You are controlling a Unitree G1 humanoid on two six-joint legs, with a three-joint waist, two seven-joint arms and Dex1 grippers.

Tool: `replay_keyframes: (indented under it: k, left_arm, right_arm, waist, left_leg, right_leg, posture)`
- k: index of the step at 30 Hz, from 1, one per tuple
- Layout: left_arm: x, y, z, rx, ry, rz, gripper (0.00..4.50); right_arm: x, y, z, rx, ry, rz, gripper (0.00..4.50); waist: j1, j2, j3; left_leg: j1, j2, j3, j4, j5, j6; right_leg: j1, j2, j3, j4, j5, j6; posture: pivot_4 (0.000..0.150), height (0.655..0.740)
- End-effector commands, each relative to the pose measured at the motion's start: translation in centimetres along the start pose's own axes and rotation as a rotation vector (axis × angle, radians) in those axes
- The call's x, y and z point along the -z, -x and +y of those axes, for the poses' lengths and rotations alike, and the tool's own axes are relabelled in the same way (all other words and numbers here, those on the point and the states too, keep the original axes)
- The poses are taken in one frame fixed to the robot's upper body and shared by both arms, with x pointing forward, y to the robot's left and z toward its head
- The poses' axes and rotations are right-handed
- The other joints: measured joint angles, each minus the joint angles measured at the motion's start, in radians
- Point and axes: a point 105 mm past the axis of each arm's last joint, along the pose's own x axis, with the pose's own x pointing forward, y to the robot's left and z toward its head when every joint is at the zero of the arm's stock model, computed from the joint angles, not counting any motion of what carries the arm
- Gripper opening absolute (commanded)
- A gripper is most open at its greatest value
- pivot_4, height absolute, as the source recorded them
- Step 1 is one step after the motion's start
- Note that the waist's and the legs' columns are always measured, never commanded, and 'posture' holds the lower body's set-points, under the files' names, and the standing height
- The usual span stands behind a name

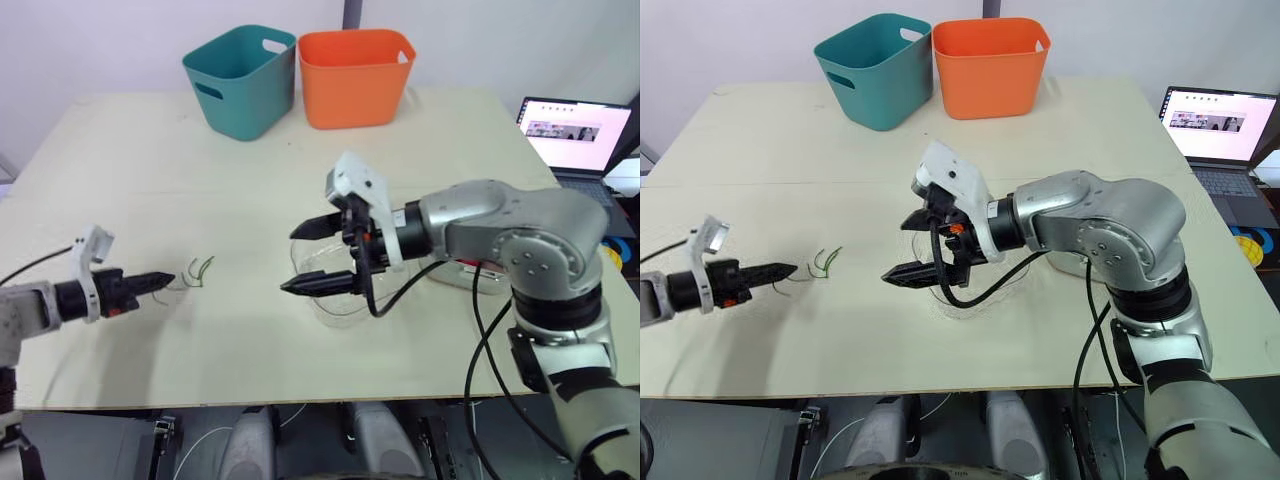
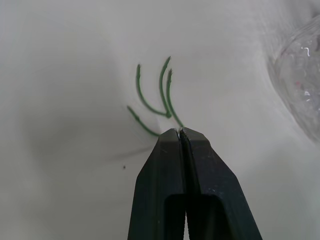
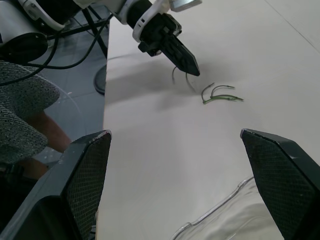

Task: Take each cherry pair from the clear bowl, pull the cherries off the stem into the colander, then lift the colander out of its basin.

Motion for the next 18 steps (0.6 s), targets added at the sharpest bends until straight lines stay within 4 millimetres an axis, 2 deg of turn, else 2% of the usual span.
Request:
replay_keyframes:
  k: [1, 7, 10, 13, 16, 18]
  left_arm:
    - [-2.1, 1.3, -0.6, 0.009, -0.03, -0.08, 1.34]
    - [-2.6, 2.3, 0.0, -0.055, -0.119, -0.037, 3.47]
    - [-4.0, 3.0, 0.2, -0.099, -0.228, -0.038, 4.48]
    - [-5.1, 3.7, -0.1, -0.117, -0.383, 0.0, 4.48]
    - [-7.2, 3.9, -1.1, -0.107, -0.539, -0.019, 4.48]
    - [-9.4, 3.2, -3.8, -0.04, -0.645, -0.078, 4.48]
  right_arm:
    - [-0.7, 0.5, 0.0, 0.008, 0.045, -0.021, 4.5]
    - [-0.6, 0.9, -0.5, 0.028, 0.033, -0.026, 4.5]
    - [-0.6, 1.3, -0.6, 0.037, 0.029, -0.03, 4.5]
    - [-0.5, 1.9, -1.1, 0.067, 0.023, -0.034, 4.5]
    - [-0.5, 3.5, -2.0, 0.127, 0.022, -0.049, 4.5]
    - [-0.4, 5.2, -2.8, 0.192, 0.02, -0.064, 4.5]
  waist:
    - [-0.002, 0.0, 0.0]
    - [-0.009, 0.0, 0.0]
    - [-0.007, 0.0, 0.0]
    - [-0.007, 0.0, 0.0]
    - [0.0, 0.0, 0.0]
    - [0.008, 0.0, 0.0]
  left_leg:
    - [0.0, 0.0, 0.0, 0.0, 0.0, 0.0]
    - [0.0, 0.0, 0.0, -0.001, 0.0, 0.0]
    - [0.0, 0.0, 0.001, -0.001, 0.0, 0.0]
    - [0.0, 0.0, 0.001, -0.001, 0.0, 0.0]
    - [0.0, 0.0, 0.002, -0.001, 0.0, 0.0]
    - [-0.001, 0.0, 0.002, -0.001, 0.0, 0.0]
  right_leg:
    - [0.0, 0.0, 0.0, 0.0, 0.0, 0.0]
    - [-0.001, 0.0, 0.0, 0.0, 0.0, 0.0]
    - [-0.002, 0.0, 0.0, 0.0, 0.0, 0.0]
    - [-0.002, 0.0, 0.0, 0.0, 0.0, -0.001]
    - [-0.002, 0.0, 0.0, -0.002, -0.001, -0.002]
    - [-0.002, -0.001, 0.001, -0.003, -0.001, -0.002]
  posture:
    - [0.15, 0.74]
    - [0.15, 0.74]
    - [0.15, 0.74]
    - [0.15, 0.74]
    - [0.15, 0.74]
    - [0.15, 0.74]
